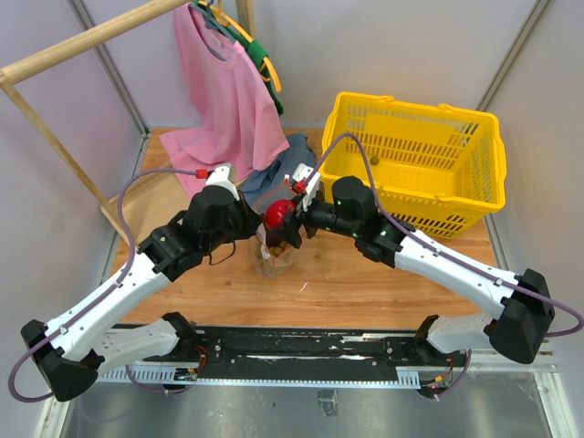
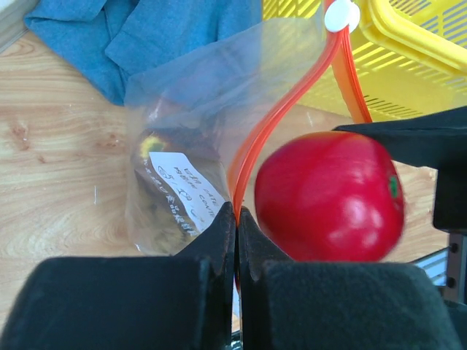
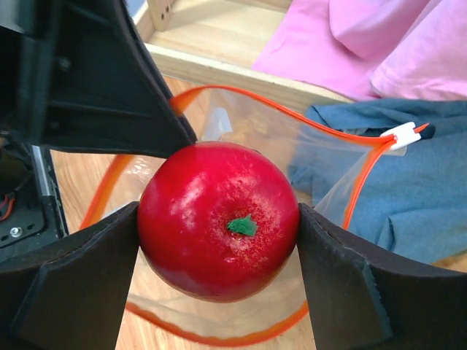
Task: Place the food in the zip-top bag and seal the zipper
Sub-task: Place the fake fruit in the zipper food storage bag.
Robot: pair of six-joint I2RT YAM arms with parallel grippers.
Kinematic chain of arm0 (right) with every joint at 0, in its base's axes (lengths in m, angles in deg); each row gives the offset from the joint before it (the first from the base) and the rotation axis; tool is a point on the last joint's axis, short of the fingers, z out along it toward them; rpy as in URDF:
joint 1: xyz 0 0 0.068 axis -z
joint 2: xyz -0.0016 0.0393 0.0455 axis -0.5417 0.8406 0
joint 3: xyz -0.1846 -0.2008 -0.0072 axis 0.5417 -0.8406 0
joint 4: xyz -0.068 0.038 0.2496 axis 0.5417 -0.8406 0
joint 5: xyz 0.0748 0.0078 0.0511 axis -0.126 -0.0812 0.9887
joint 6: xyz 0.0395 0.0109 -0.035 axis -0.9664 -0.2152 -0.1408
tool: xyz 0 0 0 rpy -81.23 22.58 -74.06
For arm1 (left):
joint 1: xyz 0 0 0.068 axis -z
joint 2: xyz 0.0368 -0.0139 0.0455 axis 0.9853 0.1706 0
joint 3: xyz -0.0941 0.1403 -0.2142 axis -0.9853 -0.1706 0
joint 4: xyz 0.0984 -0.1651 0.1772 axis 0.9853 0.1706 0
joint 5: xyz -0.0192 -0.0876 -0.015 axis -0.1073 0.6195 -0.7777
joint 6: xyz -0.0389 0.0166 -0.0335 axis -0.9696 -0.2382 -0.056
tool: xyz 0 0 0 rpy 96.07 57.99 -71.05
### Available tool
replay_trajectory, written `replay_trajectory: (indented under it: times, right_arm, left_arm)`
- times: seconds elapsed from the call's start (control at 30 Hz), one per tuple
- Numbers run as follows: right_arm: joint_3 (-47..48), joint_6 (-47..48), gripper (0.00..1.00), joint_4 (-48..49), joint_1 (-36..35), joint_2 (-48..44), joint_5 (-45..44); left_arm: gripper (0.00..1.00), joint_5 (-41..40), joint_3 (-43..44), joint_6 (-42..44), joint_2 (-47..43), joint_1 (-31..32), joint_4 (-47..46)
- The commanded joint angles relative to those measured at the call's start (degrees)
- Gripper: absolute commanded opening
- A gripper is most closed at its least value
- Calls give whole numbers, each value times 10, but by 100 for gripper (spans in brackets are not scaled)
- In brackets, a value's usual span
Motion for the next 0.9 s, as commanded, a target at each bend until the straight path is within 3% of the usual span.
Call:
replay_trajectory:
  times: [0.0,0.17,0.23,0.53,0.7,0.87]
  right_arm:
    - [7,19,77,5,-5,17,-33]
    - [20,19,98,-14,-5,19,-63]
    - [26,19,100,-21,-5,13,-75]
    - [45,2,99,-89,-5,-38,-131]
    - [64,-22,91,-174,-5,-27,-214]
    - [50,-44,81,-183,-4,2,-230]
  left_arm:
    - [0,-1,7,-5,-18,-5,-15]
    - [0,3,5,-6,-17,-5,-15]
    - [0,3,5,-6,-17,-6,-15]
    - [0,2,5,-6,-15,-6,-14]
    - [0,4,4,-6,-15,-6,-15]
    - [0,4,4,-7,-20,-6,-12]
